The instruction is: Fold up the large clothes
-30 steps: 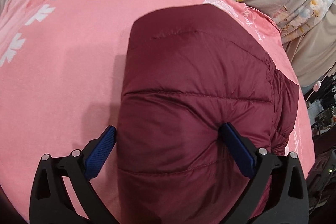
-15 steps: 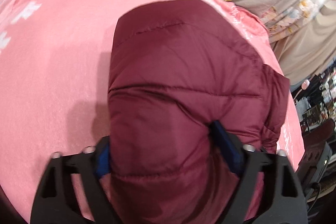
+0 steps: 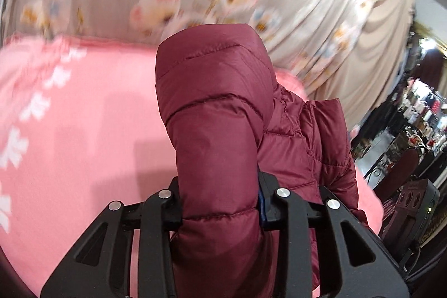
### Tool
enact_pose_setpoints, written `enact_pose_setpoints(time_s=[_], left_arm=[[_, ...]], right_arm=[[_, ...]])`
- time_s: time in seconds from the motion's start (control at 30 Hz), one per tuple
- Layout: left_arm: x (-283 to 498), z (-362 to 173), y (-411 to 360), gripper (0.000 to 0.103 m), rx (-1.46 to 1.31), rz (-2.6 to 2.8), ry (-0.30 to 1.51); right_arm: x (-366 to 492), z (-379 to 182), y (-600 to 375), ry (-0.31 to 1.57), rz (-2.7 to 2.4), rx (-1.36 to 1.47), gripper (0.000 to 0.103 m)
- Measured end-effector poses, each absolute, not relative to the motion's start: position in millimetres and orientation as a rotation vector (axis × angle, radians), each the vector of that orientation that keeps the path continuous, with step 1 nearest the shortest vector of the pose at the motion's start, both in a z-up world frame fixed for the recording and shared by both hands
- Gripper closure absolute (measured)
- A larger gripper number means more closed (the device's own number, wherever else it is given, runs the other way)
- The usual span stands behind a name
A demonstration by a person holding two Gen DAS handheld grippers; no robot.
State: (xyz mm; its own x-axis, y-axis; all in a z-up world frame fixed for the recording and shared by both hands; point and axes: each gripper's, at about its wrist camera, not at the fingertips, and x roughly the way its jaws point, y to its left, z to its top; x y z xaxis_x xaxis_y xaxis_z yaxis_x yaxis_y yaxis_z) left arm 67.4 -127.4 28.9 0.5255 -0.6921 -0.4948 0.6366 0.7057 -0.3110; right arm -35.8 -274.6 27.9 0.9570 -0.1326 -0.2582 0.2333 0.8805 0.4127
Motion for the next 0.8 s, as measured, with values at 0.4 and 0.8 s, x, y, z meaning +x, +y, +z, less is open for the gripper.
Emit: enact_pose_setpoints(time_s=[0.4, 0.8], left_arm=[[28, 155, -52, 0.07, -0.11, -0.814, 0.193], [30, 199, 23, 0.07, -0.123, -0.766, -0.025]], right_arm=[[-36, 147, -210, -0.071, -0.088, 0.284, 0.085], [-3, 190, -159, -0.198, -0.001, 0.161, 0.085]])
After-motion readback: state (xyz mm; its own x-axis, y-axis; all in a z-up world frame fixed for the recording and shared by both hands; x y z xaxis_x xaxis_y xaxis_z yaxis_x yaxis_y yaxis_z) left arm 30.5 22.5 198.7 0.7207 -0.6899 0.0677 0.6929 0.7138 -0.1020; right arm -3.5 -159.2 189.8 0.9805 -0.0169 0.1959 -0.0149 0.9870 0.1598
